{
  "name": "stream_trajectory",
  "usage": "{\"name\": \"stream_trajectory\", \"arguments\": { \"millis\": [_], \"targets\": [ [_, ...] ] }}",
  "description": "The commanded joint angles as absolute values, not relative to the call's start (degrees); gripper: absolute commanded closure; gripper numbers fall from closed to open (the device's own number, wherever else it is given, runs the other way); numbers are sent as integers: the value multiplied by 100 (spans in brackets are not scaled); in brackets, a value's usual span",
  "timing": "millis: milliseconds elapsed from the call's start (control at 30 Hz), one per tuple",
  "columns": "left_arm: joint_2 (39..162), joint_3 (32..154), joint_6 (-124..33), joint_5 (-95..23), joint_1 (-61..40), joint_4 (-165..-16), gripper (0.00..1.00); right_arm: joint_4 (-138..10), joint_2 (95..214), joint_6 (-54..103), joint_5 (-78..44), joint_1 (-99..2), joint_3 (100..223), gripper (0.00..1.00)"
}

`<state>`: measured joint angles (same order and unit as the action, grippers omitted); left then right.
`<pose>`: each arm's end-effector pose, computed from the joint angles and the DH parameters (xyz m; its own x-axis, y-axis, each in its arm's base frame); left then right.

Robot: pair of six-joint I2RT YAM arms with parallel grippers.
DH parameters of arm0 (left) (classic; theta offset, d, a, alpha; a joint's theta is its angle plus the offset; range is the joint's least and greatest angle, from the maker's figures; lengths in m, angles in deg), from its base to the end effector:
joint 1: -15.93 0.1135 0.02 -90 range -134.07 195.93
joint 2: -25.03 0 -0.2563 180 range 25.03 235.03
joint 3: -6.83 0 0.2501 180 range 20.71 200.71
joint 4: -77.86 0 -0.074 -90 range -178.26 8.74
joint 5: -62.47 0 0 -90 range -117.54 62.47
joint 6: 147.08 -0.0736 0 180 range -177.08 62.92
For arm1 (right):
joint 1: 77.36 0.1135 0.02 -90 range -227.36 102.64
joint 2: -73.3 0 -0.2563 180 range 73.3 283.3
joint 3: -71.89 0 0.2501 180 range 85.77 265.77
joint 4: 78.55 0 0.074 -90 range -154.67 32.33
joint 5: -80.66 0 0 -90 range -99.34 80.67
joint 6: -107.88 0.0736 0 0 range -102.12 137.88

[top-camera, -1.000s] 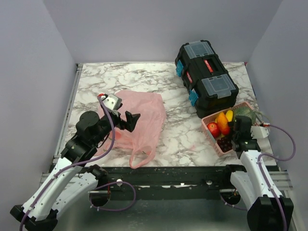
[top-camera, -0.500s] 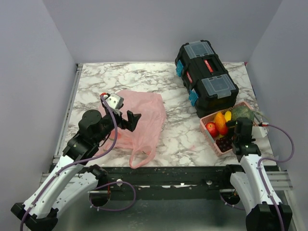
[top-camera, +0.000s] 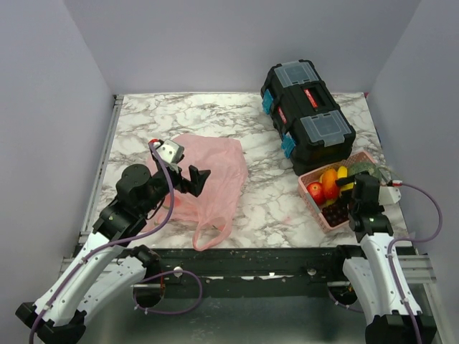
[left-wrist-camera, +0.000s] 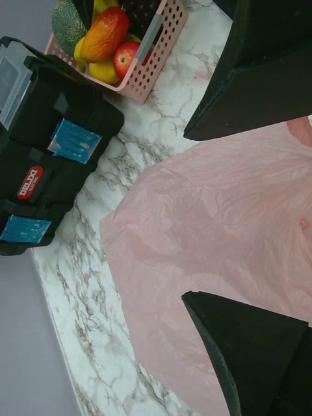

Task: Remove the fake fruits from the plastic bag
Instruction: Adjust the plastic bag at the center of the board.

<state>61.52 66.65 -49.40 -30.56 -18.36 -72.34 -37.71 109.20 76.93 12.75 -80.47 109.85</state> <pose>0.1549 -0.1103 0.3483 -0.1732 -0.0434 -0.9839 0.5881 0.7968 -0.1387 0.1714 -0.0370 0.1837 -0.0275 0.7973 -0.6029 0.7128 0.4385 0.5474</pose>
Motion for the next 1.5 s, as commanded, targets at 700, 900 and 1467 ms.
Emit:
{"name": "stream_trajectory", "arguments": {
  "millis": [700,900,1467],
  "targets": [
    [6130,6599,-5022,-3026,-1887,-7319,1,-3896,10571,6562,-598,-8041,12254,0],
    [6145,6605,-5022,-3037,-1887,-7323,1,-3787,10391,6425,-800,-8039,12493,0],
    [5476,7599,-4434,-2186,-1884,-6927,1,-3831,10433,5057,-2104,-8049,13908,0]
  ]
}}
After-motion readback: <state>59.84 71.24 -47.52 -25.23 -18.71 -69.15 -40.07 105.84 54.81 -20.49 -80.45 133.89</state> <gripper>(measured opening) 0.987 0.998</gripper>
